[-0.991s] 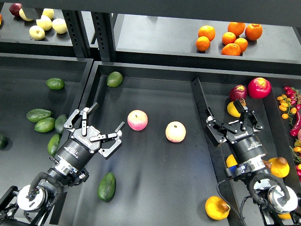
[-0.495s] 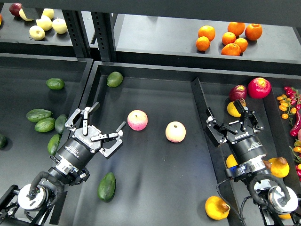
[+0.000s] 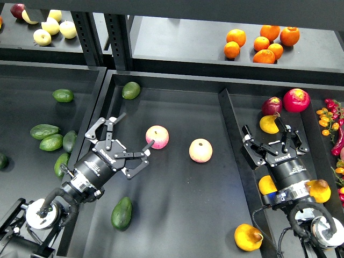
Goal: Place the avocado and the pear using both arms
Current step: 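Move the left gripper over the dark green avocado nearest the robot, then lower the left gripper onto the avocado and close on it, then lift the avocado and carry it into the bin of avocados, then lower the avocado among the other avocados and open the left gripper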
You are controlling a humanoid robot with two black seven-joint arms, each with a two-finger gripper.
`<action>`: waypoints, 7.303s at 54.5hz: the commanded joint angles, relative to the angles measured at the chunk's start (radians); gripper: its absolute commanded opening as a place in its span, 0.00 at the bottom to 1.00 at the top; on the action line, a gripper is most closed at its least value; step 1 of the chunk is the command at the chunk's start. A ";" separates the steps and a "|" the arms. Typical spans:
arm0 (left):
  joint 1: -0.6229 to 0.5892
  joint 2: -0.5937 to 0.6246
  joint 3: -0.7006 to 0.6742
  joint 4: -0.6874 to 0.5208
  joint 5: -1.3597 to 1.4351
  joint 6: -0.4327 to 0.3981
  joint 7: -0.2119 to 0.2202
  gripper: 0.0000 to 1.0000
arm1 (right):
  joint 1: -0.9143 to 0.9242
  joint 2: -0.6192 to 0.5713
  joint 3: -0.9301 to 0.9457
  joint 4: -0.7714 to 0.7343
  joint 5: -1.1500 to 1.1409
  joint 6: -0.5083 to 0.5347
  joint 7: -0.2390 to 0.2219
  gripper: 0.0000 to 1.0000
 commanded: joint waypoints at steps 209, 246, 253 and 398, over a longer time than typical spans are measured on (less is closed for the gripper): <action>-1.213 0.000 2.072 0.427 0.299 0.000 0.042 0.99 | 0.141 0.000 0.057 -0.009 -0.024 -0.103 -0.001 1.00; -1.139 0.000 2.021 0.464 0.301 0.000 0.042 0.99 | 0.141 0.000 0.056 -0.017 -0.024 -0.101 -0.001 1.00; -1.136 0.000 2.020 0.465 0.304 0.000 0.042 0.99 | 0.141 0.000 0.054 -0.017 -0.024 -0.100 -0.001 1.00; -1.078 0.594 1.626 0.571 0.315 0.000 0.042 0.11 | 0.150 0.000 0.024 -0.048 -0.031 -0.091 -0.001 1.00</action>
